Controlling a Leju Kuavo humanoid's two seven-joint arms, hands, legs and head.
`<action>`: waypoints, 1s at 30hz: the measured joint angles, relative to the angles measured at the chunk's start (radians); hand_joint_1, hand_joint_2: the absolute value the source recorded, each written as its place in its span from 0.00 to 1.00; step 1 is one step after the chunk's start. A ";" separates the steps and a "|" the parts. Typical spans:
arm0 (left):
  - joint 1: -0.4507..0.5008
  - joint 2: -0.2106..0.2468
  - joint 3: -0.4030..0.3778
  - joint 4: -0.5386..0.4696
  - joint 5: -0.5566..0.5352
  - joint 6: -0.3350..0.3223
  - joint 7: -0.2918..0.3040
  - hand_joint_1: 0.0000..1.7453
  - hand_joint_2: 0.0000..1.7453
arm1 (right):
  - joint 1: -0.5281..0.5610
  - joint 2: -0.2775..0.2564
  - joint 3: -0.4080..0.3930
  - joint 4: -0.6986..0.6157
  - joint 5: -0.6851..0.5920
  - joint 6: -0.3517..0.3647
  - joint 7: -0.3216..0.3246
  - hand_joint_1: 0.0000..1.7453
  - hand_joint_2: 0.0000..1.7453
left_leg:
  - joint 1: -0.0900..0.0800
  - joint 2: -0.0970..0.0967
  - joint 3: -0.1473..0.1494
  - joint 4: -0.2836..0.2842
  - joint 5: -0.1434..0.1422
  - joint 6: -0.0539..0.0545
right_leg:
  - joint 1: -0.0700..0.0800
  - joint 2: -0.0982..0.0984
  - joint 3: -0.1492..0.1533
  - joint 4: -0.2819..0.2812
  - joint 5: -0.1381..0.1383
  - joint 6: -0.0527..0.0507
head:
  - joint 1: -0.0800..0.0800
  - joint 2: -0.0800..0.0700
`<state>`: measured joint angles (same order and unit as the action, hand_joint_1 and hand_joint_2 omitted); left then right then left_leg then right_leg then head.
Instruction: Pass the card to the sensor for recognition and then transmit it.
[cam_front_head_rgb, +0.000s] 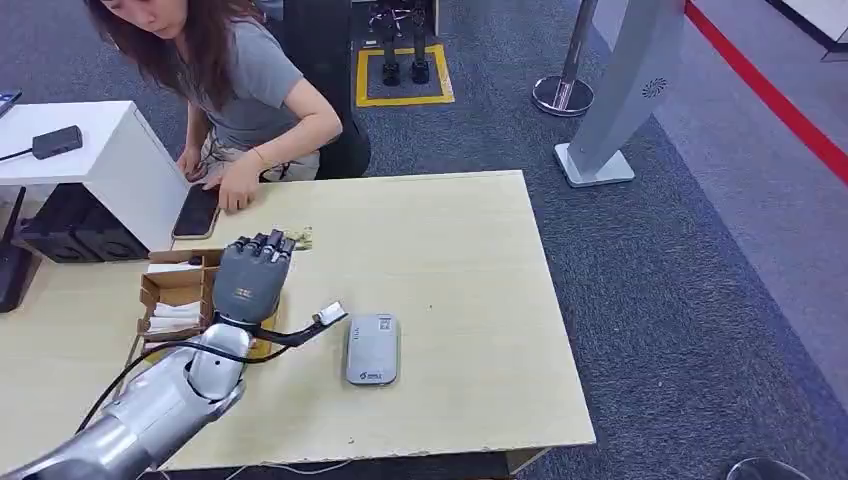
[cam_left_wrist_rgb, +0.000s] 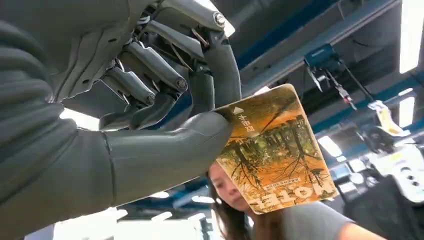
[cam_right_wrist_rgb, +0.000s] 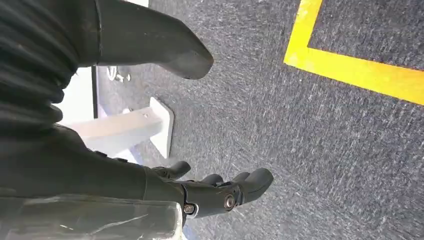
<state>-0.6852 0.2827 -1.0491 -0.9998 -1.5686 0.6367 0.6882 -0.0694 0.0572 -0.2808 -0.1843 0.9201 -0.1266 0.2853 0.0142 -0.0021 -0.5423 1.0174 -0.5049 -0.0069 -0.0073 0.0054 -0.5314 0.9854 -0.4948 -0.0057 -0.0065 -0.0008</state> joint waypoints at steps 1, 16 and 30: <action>-0.007 0.016 -0.002 -0.001 0.000 0.000 0.000 1.00 1.00 | 0.000 0.000 0.000 0.000 0.000 0.000 0.000 0.00 1.00 | 0.000 0.000 0.000 0.000 0.000 0.000 | 0.000 0.000 0.000 0.000 0.000 0.000 | 0.000 0.000; -0.013 0.220 0.000 0.008 0.001 0.000 -0.007 1.00 1.00 | 0.001 0.000 -0.012 0.000 0.034 0.010 -0.001 0.00 1.00 | 0.000 0.001 -0.001 0.000 0.000 0.000 | 0.000 0.001 -0.001 0.000 0.000 0.000 | 0.000 0.000; 0.021 0.276 0.055 0.010 0.001 0.000 -0.010 1.00 1.00 | 0.002 0.006 -0.025 0.000 0.034 0.013 -0.002 0.00 1.00 | 0.000 0.001 -0.001 0.000 0.000 0.000 | 0.000 0.001 -0.002 0.000 0.000 0.000 | 0.000 0.000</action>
<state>-0.6642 0.5592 -0.9945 -0.9895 -1.5679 0.6367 0.6786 -0.0678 0.0637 -0.3056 -0.1839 0.9545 -0.1137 0.2834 0.0142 -0.0014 -0.5437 1.0174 -0.5049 -0.0069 -0.0074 0.0060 -0.5329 0.9857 -0.4949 -0.0058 -0.0069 -0.0008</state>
